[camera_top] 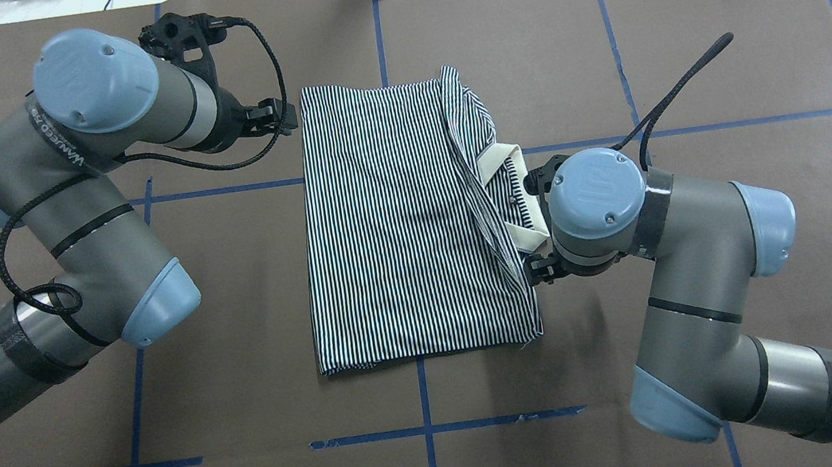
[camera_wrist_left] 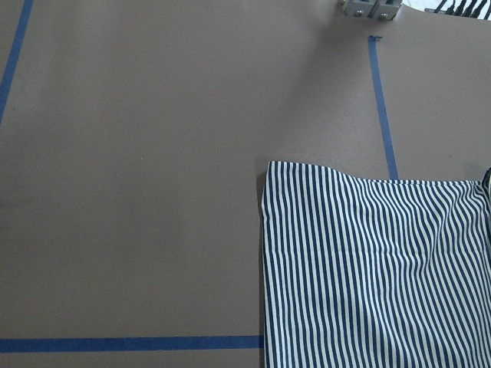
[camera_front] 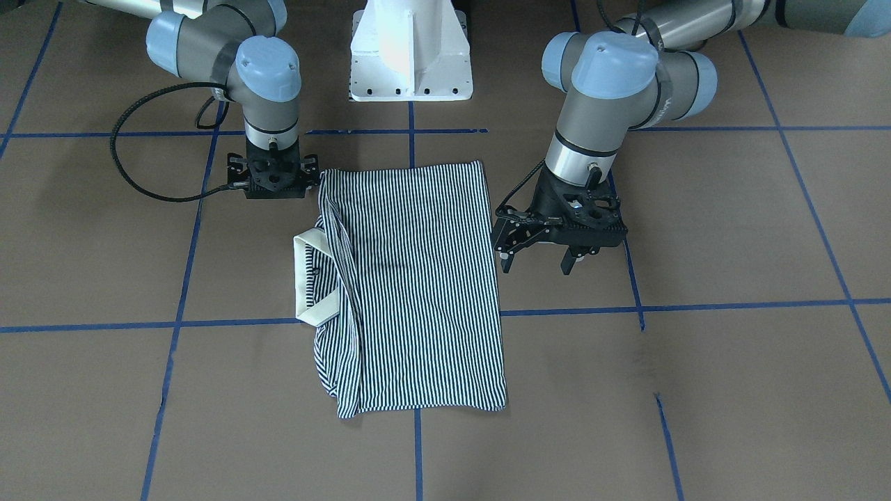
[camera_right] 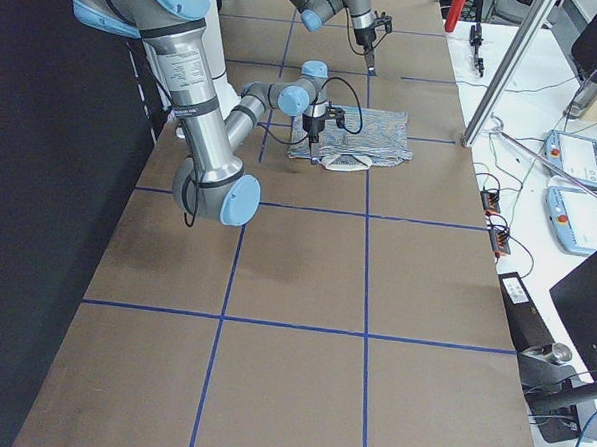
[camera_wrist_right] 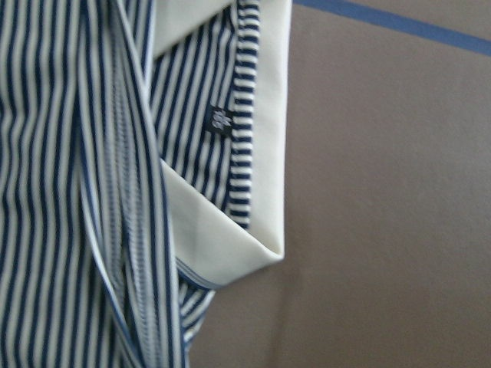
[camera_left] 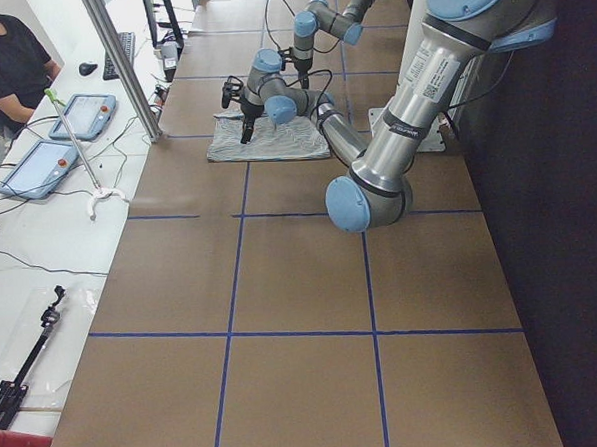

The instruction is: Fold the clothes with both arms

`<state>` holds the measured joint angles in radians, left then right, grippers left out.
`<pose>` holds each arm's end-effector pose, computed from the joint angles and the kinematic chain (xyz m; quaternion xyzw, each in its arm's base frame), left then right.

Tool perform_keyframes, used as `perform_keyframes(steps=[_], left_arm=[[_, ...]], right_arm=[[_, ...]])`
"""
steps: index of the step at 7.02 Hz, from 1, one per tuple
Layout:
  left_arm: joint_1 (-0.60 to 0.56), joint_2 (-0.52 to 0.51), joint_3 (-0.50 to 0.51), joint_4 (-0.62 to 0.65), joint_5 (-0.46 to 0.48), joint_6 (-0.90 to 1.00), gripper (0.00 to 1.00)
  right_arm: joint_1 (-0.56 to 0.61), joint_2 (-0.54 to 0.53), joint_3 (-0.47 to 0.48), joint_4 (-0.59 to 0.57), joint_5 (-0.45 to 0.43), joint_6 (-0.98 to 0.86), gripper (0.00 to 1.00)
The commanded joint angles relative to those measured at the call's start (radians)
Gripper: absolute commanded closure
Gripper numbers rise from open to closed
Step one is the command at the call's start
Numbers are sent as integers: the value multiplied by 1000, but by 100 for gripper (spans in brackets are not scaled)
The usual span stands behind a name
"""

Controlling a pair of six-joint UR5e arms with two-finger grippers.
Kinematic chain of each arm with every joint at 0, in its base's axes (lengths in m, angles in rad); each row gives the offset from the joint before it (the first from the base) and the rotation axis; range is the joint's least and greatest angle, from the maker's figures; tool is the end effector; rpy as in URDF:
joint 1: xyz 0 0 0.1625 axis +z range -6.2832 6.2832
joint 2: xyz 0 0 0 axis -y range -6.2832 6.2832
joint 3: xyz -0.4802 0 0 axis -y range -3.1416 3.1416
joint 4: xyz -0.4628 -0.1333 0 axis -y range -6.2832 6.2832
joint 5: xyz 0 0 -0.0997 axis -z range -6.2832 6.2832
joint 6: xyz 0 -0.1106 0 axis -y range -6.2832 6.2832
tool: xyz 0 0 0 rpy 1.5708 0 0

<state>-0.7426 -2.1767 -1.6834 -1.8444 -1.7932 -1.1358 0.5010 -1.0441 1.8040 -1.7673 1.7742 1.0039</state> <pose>0.4912 -0.5987 0.2281 0.1815 0.4476 -0.0817 0.8718 -0.5774 -0.4427 0.2972 0.0568 -0.2877 -0.0597 0.9542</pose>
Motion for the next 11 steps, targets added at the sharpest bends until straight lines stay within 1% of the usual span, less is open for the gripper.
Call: perform_keyframes(steps=[1,2,4,6,8,9,10,11], left_arm=[[-1,5,-2,1,-2,4,0],[-1,3,-2,1,-2,4,0],[-1,6,-2,-3,-3,4,0],[-1,8,-1,-1,-12,4,0],[0,5,-1,-3,-12,4,0],[0,3,-1,-1,-12,4,0],[0,2,-1,-1,-12,4,0],[0,-2,-1,-1,-12,1,0]], right_arm=[[5,189,-209,8,-5,-13,0],[5,191,-239,5,-7,-45,0],[5,180,-250,-1,-7,-68,0],[5,179,-282,-1,-7,-79,0],[36,162,-276,-1,4,-91,0],[86,113,-231,-1,20,-140,0],[129,5,-148,5,40,-234,0],[139,-60,-112,8,33,-251,0]])
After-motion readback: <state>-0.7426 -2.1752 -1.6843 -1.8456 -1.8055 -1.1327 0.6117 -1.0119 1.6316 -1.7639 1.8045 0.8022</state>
